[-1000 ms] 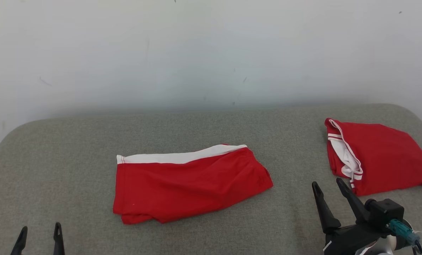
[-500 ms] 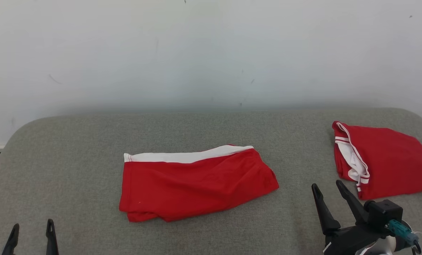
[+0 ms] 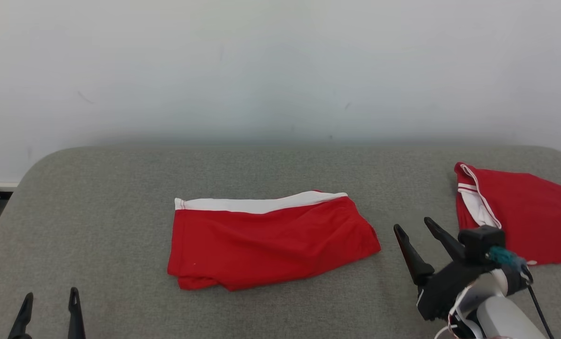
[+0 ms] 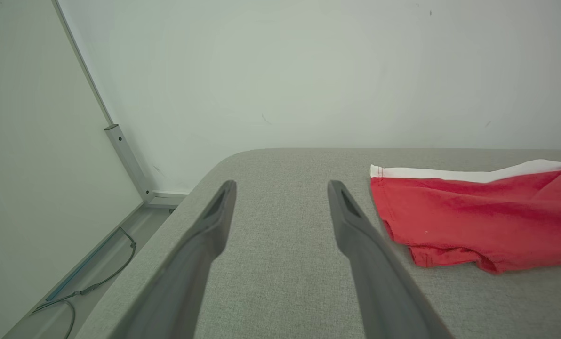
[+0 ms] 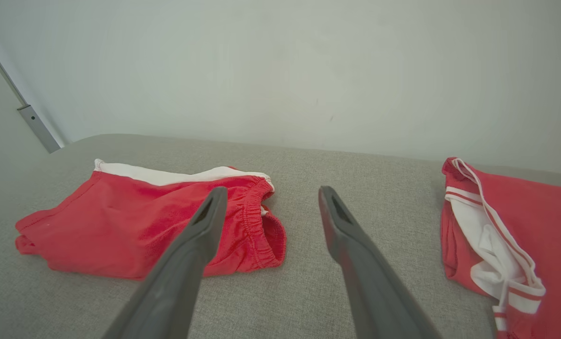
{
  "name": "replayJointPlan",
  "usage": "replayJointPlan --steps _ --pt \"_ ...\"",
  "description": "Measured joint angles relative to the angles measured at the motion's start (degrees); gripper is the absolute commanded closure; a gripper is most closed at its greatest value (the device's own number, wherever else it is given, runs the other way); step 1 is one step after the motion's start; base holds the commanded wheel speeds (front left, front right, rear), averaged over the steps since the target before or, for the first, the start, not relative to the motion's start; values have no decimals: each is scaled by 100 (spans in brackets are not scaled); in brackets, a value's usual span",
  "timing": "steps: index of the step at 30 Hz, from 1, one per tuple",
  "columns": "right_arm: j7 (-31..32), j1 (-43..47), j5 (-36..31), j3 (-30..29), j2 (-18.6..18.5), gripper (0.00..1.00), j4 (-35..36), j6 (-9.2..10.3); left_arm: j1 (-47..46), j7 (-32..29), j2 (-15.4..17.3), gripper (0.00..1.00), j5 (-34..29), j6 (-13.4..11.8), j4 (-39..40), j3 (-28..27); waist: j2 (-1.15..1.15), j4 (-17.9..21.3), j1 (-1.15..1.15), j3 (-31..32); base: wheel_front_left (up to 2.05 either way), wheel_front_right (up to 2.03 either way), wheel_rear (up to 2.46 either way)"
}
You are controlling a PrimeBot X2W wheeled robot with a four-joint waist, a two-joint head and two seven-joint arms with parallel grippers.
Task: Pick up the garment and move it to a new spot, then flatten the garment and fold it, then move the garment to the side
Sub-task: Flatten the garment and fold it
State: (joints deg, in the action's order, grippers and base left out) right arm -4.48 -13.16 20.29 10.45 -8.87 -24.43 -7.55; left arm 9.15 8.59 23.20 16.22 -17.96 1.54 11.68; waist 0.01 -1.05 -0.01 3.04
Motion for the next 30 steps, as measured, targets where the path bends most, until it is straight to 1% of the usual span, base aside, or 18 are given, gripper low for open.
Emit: replayJointPlan --steps 4,11,15,16,26,30 --pt "220 -459 111 292 -79 0 -552 0 -63 1 -26 0 -7 15 -12 69 0 -113 0 -10 0 0 0" --pt "404 -1259 407 739 -77 0 -1549 0 -170 11 -80 0 -8 32 -47 154 0 -300 0 -52 0 0 0" --pt "447 -1688 550 988 -13 0 -2097 0 -234 53 -105 0 -7 45 -81 211 0 -395 0 -110 0 0 0" --pt "458 -1781 643 1025 9 0 -2240 0 -260 54 -111 0 -8 69 -87 232 0 -420 0 -128 0 0 0" --pt "500 -2561 816 1478 93 0 -3602 0 -592 130 -211 0 -7 222 -230 432 0 -707 0 -411 0 0 0" --pt "495 -2760 960 1581 145 0 -3995 0 -753 172 -261 0 -5 281 -314 501 0 -832 0 -548 0 0 0"
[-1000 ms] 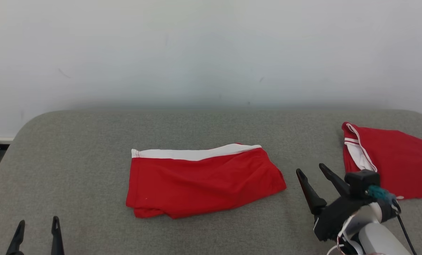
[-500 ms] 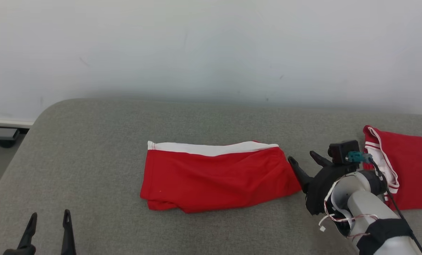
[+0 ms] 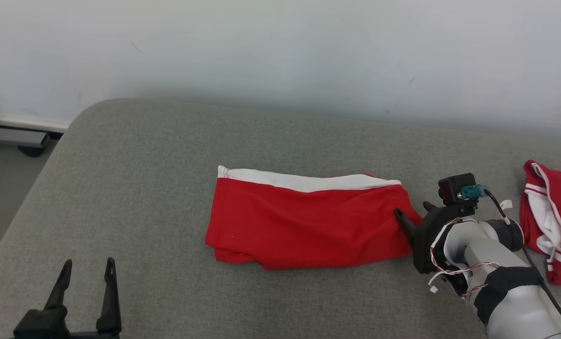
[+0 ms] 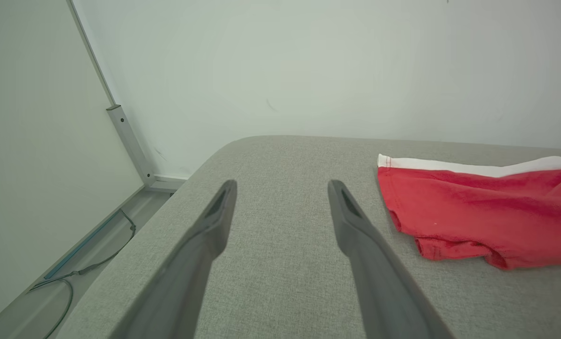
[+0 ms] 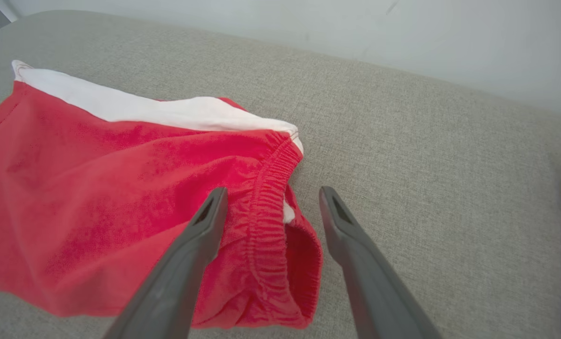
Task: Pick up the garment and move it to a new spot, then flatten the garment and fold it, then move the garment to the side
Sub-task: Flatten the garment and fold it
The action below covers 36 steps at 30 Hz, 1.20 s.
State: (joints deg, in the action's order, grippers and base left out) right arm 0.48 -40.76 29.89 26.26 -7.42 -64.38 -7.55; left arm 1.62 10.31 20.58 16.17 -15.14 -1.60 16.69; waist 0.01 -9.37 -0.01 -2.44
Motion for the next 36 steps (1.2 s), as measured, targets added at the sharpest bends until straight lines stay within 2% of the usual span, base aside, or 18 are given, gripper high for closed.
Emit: replayJointPlan --steps 10,18,19,20,21,27,36 --pt "78 -221 156 189 41 0 -643 0 -269 80 -73 0 -8 55 -196 121 0 -287 1 -276 0 0 0" --pt "758 -287 309 257 85 0 -816 0 -316 118 -89 0 9 63 -307 149 -1 -310 1 -285 0 0 0" --pt "792 -292 327 276 89 53 -820 0 -326 131 -94 0 14 74 -322 157 -1 -305 1 -279 0 0 0" --pt "775 -297 345 302 91 87 -809 0 -342 133 -101 0 24 85 -337 163 -1 -302 1 -272 0 0 0" --pt "721 -301 353 326 91 100 -794 0 -355 138 -108 0 32 88 -354 165 0 -298 1 -262 0 0 0" --pt "526 -224 506 458 15 100 -681 0 -355 185 -105 0 65 86 -459 148 -1 -249 1 -152 0 0 0" --pt "345 40 829 619 -716 100 -522 0 -97 209 -14 0 183 -8 -481 51 -1 -58 2 174 0 0 0"
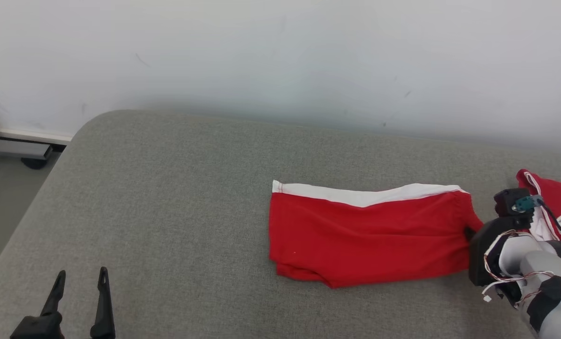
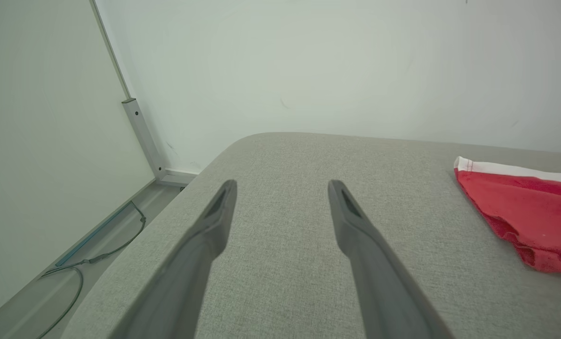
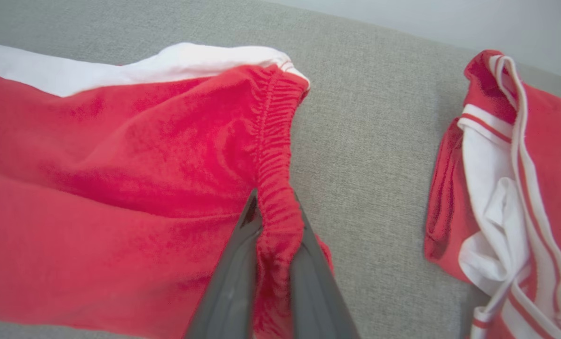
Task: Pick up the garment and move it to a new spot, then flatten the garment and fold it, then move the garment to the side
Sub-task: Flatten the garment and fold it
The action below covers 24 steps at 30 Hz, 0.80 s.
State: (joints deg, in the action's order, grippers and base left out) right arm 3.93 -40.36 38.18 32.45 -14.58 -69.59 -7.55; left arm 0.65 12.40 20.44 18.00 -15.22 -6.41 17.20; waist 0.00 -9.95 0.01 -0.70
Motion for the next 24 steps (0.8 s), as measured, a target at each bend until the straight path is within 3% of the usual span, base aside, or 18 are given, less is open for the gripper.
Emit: replayJointPlan --steps 8,24 --pt "67 64 313 224 -397 100 361 0 159 -24 86 0 43 -92 132 -67 0 286 0 160 0 0 0" --pt "1074 116 2377 605 -513 100 2452 0 203 14 68 0 99 -103 140 9 0 414 -1 156 0 0 0"
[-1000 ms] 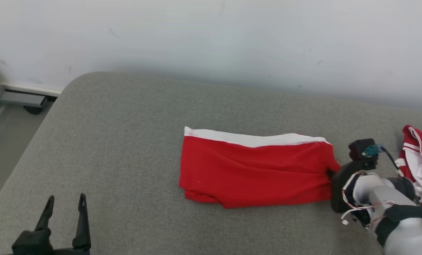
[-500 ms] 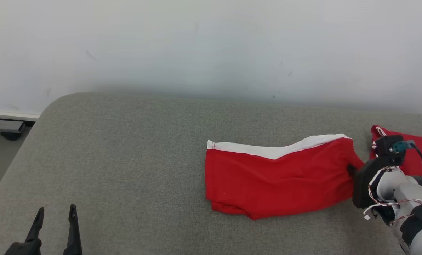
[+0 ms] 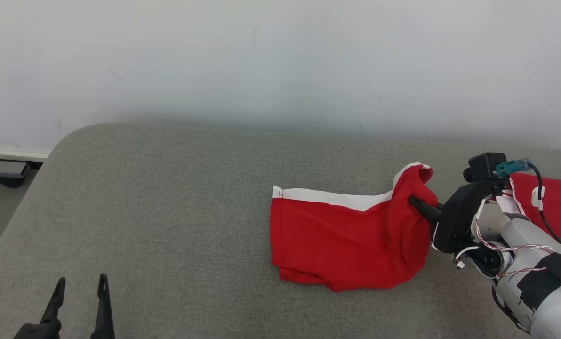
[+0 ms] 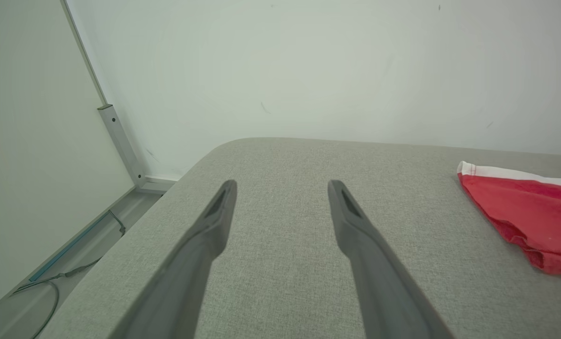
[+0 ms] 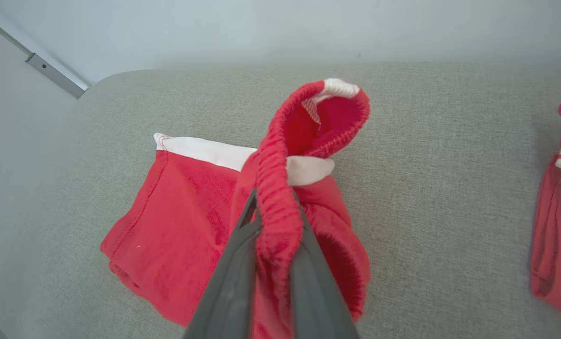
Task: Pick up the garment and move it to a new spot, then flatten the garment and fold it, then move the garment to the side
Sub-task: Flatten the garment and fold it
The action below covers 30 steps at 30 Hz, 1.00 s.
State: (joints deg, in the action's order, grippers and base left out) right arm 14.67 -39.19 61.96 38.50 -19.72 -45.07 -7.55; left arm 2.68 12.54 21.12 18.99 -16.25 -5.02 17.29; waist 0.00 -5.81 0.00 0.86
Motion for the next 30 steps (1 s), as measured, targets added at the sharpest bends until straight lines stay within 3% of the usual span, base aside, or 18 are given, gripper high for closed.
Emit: replayJointPlan --steps 12,30 --pt "-24 -54 575 296 375 100 230 1 -71 57 -38 0 47 27 -135 59 0 -238 0 -35 0 0 0" --pt "-425 -511 712 730 1123 100 -723 1 -336 112 -171 0 64 172 -333 286 0 -790 0 -196 0 0 0"
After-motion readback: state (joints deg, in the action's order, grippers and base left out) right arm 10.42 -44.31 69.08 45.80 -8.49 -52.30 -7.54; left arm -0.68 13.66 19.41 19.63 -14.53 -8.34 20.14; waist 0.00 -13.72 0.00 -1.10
